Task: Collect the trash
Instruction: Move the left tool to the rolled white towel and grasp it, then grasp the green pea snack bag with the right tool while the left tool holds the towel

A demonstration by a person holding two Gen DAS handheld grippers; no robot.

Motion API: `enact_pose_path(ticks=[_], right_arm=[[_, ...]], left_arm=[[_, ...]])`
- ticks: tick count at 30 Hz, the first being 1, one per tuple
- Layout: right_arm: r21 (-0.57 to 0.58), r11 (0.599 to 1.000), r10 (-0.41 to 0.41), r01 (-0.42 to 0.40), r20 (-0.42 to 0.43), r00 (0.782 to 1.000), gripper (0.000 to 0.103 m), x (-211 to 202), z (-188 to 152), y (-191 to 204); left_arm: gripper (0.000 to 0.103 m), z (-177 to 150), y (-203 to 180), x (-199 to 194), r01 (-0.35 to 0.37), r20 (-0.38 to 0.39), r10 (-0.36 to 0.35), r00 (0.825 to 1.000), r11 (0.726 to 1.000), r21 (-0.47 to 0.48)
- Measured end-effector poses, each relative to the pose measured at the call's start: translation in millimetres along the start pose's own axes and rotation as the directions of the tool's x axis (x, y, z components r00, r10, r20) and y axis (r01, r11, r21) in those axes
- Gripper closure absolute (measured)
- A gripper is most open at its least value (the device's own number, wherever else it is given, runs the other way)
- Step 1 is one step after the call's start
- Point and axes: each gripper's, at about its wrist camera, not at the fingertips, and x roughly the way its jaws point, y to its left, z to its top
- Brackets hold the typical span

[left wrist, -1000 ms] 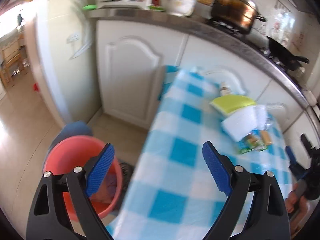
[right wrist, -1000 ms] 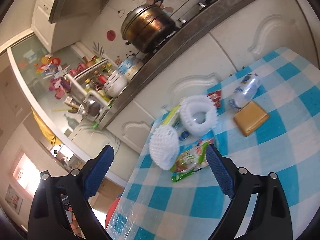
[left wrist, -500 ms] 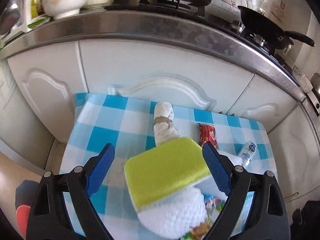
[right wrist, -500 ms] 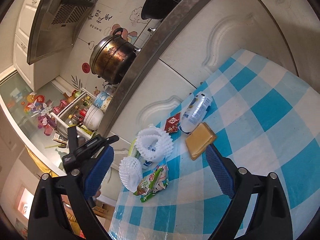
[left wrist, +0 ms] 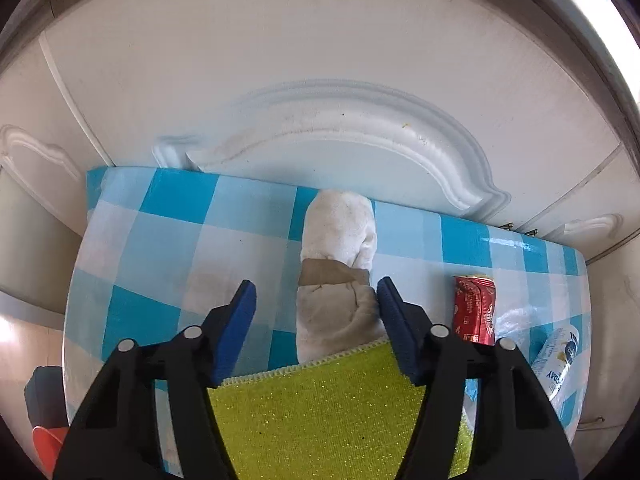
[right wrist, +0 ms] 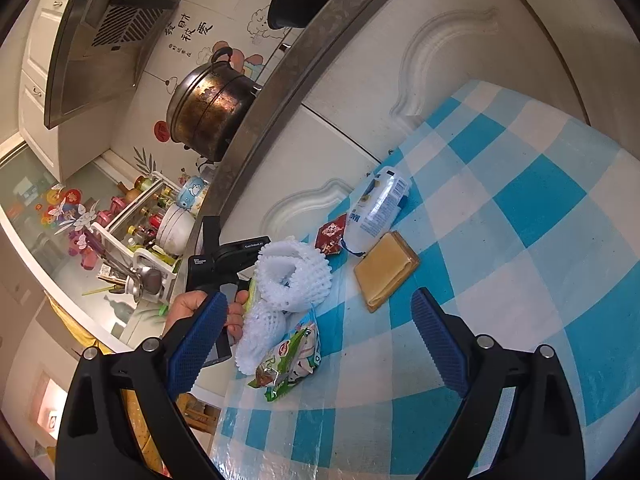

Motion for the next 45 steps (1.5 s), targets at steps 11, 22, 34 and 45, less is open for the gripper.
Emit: enact_pose_path(ticks=[11, 22, 34, 45], right_arm=[[-0.017, 1.0, -0.002, 0.002, -0.011, 1.0, 0.011, 2.7, -2.6, 5.1], [-0.096, 0.995, 0.031, -0.04, -0.1, 0.995, 0.011, 6.9, -14.8, 28.0], [-0.205, 0.968, 0.102, -0.143, -0.197, 0.975, 0.021, -11.5, -28.3, 68.4], [-0.359, 0.932, -0.029, -0.049, -0.207, 0.978, 0.021, -32.7, -55.6, 68.3]], left_arm=[[0.065, -39.6, -17.4, -13.7, 0.053, -0.03, -0.051, 0.998, 0.997, 0.06], [0.065, -143.7, -22.5, -58.8, 0.125, -0.054, -0.121, 0.991, 0.988, 0.092], [0.066, -194.8, -9.5, -106.8, 0.19, 0.168, -0.185, 0.968, 0.982, -0.014], [0.066, -211.9, 19.1, -157.5, 0.187, 0.298, -0.166, 0.94, 0.981, -0.042]])
